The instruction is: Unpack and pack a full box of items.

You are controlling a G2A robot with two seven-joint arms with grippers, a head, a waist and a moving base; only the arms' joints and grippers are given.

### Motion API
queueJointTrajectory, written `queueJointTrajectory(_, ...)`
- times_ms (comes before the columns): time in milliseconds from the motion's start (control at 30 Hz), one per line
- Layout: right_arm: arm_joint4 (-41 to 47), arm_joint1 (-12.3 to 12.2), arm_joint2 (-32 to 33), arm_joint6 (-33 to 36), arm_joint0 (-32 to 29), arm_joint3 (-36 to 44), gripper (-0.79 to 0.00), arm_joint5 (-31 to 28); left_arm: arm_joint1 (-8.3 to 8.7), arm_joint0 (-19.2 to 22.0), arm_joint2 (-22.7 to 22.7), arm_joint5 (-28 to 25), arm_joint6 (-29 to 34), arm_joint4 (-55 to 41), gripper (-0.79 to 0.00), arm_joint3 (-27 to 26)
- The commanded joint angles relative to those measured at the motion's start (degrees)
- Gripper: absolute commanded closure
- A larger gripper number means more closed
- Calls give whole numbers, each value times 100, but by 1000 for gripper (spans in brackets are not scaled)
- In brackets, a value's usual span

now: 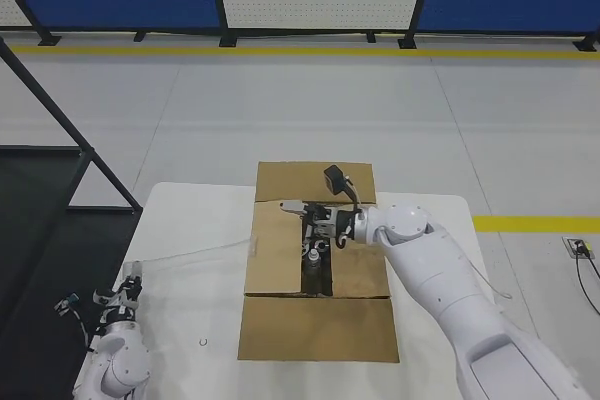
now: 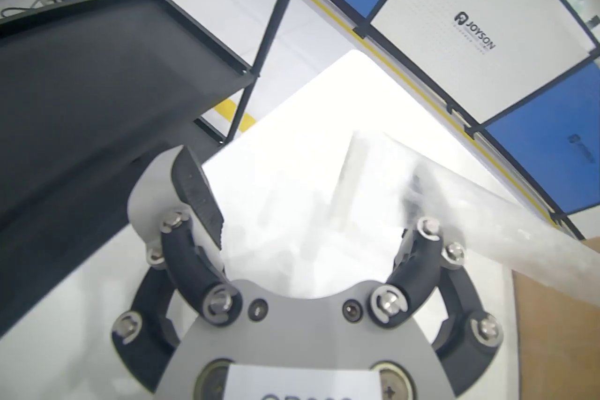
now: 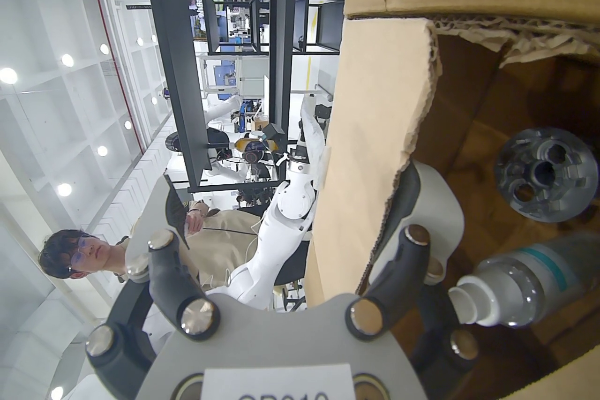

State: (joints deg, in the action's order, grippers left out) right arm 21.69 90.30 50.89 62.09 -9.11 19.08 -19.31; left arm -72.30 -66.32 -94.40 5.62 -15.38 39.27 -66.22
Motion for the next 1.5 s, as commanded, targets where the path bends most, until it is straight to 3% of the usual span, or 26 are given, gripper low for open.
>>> queueJointTrajectory(0,-4,-2,20,5,-6,0,-785,19,11,123,-101,96,-46,-10,-785,186)
queueJointTrajectory(333,-67,16,66,42,3,16,-785,67,0,581,-423,649,-159,-423,-785,701)
queueJointTrajectory(667,-103,44,112,56,20,-28,-785,67,-25,601,-581,672,-392,-689,-785,590)
queueJointTrajectory(1200,-141,280,-53,322,47,674,-785,93,35,-338,-919,-623,-300,-620,-785,-680)
queueJointTrajectory(1467,154,496,-192,228,-78,1237,-785,51,59,-723,-1030,-982,-158,-478,-785,-1180)
